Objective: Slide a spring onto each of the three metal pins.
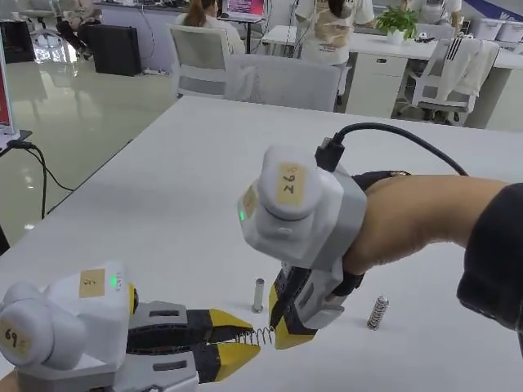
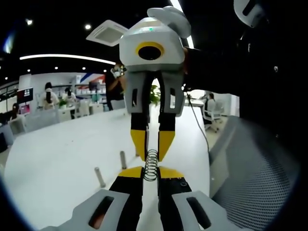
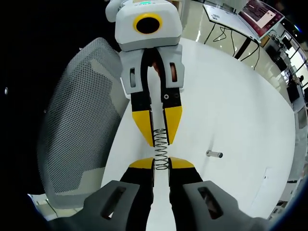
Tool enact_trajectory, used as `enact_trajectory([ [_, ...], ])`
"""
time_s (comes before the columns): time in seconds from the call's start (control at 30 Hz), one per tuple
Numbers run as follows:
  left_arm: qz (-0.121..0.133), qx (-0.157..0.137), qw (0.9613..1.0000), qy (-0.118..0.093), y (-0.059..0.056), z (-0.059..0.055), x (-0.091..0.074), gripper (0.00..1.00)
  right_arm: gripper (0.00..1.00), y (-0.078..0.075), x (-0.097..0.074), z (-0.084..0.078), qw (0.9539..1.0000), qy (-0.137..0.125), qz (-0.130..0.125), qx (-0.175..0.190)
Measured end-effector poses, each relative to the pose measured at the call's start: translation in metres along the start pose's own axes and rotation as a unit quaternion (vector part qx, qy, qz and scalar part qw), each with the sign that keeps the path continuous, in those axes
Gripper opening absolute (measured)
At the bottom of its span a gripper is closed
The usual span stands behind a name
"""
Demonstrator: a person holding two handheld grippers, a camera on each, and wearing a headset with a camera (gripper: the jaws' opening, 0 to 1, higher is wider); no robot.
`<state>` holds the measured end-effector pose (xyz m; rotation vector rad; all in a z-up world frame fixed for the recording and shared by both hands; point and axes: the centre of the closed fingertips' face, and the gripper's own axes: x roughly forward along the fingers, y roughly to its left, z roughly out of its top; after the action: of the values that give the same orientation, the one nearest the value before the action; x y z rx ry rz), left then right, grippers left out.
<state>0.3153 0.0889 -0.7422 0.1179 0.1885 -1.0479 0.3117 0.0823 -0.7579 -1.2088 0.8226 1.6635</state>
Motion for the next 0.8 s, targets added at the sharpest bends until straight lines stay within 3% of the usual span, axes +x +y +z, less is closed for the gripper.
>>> enact_trajectory([
  [0.17, -0.003, 0.000, 1.0000, 0.000, -0.002, 0.001, -0.001, 0.03, 0.08, 0.001, 0.001, 0.001, 1.0000, -0.008, 0.001, 0.006],
  [0.57, 0.005, -0.013, 0.9996, -0.024, 0.002, 0.012, -0.004, 0.03, 0.10, -0.002, 0.006, -0.004, 0.9998, -0.018, -0.001, 0.013],
  [0.8, 0.008, -0.017, 0.9995, -0.024, 0.001, 0.011, -0.004, 0.03, 0.08, -0.003, 0.006, -0.003, 0.9995, -0.029, -0.005, 0.016],
])
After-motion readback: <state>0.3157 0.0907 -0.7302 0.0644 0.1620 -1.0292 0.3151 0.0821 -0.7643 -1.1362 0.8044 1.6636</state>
